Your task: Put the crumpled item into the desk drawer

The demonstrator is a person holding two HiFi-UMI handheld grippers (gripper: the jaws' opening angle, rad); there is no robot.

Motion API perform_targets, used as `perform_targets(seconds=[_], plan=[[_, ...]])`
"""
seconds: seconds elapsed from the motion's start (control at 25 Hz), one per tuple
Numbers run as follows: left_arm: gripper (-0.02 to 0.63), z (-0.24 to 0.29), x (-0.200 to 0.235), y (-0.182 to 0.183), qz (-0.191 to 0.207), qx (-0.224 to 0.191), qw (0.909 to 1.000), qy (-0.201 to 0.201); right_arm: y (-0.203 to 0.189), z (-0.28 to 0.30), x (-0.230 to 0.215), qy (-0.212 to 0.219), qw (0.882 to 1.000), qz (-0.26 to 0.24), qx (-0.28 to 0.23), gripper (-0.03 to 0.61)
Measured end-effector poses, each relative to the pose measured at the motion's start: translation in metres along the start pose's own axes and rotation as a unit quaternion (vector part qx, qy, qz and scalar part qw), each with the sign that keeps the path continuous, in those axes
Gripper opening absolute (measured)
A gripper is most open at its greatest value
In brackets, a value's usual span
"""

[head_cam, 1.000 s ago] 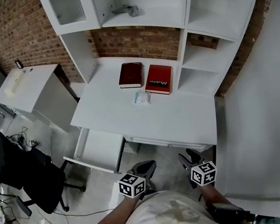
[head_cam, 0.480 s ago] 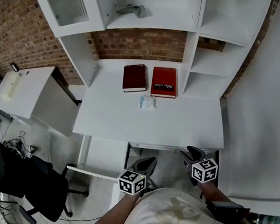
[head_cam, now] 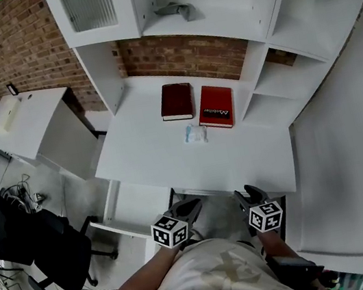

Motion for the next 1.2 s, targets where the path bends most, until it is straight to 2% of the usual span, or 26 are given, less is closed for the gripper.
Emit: perform_targets(seconds=[0.24,0.4,0.92,1.2], plan=[[0.028,-0.002,0.005,0.003,0.006,-0.001,0.9998,-0.018,0.002,0.009,0.006,-0.014,1.000,-0.007,0.007,0.204],[0.028,-0.010,0.011,0.006,0.010,-0.009,0.9998,-0.016,0.003,0.015,0.006,-0.019,1.000,-0.016,0.017,0.204],[0.028,-0.050,0.044,0.008,-0.011,-0.049,0.9981,0.036,0.022,0.059,0.027,0.009,0.994,-0.095,0.054,0.204],[0.028,-0.082,0.072,0.007,-0.036,-0.083,0.9925,0.083,0.039,0.096,0.037,0.025,0.986,-0.146,0.081,0.204]])
Point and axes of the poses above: the fingertips, and each gripper's own axes: z forward along the fingers, x to its left, y out of its top, the point moved 3 cm from there along -z, backward along the fingers, and after that the axes turned 6 degrees about x, right-handed, at the moved point
